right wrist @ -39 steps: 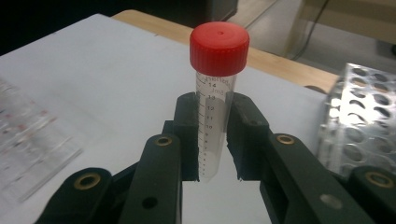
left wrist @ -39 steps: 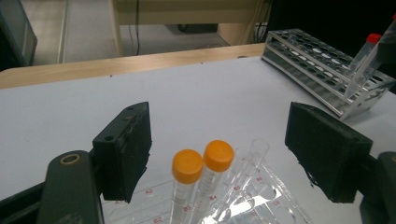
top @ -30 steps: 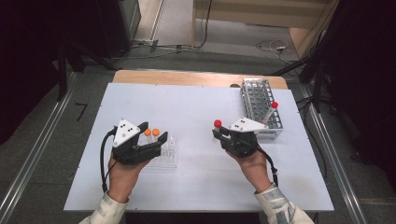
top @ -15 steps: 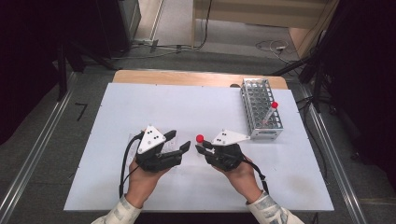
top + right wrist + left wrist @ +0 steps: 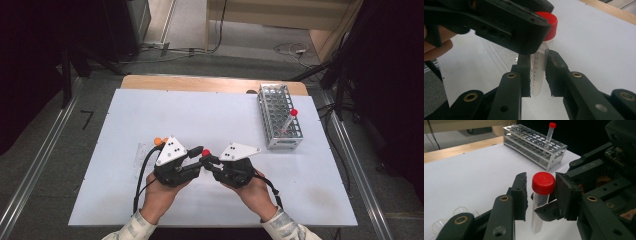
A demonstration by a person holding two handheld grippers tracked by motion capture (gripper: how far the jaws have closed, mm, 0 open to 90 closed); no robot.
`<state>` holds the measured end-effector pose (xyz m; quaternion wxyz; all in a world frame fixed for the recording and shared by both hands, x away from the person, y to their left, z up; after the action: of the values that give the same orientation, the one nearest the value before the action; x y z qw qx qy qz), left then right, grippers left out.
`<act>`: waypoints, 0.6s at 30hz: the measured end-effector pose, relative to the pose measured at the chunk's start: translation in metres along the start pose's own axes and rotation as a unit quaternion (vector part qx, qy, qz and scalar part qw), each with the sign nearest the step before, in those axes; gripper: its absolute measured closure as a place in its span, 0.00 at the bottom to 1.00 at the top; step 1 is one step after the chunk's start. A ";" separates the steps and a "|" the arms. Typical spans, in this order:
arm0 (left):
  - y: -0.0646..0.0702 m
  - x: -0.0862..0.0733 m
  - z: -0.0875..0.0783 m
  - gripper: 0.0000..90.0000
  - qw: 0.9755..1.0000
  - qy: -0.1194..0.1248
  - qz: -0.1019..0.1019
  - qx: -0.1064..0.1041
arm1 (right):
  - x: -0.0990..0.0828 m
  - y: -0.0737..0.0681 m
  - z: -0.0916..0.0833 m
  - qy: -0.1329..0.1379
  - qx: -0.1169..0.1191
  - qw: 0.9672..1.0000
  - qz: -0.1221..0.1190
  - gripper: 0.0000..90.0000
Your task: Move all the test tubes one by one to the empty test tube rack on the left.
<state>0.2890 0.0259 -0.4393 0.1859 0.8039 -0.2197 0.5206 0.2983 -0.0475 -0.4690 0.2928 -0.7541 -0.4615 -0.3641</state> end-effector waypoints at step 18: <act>-0.012 0.013 -0.018 0.78 1.000 0.012 -0.015 0.005 | 0.006 -0.012 -0.008 0.009 0.040 0.999 -0.007 0.49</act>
<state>0.2868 0.0432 -0.4217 0.1924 0.8016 -0.2033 0.5282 0.2875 -0.0459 -0.4583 0.3242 -0.7353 -0.4783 -0.3542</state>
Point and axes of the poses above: each handheld gripper's, and its own axes: z roughly forward along the jaws, x roughly out of its top, y roughly to its right, the point moved 9 cm from there along z, roughly forward along the jaws, and after that the axes turned 10 degrees about x, right-handed, at the moved point
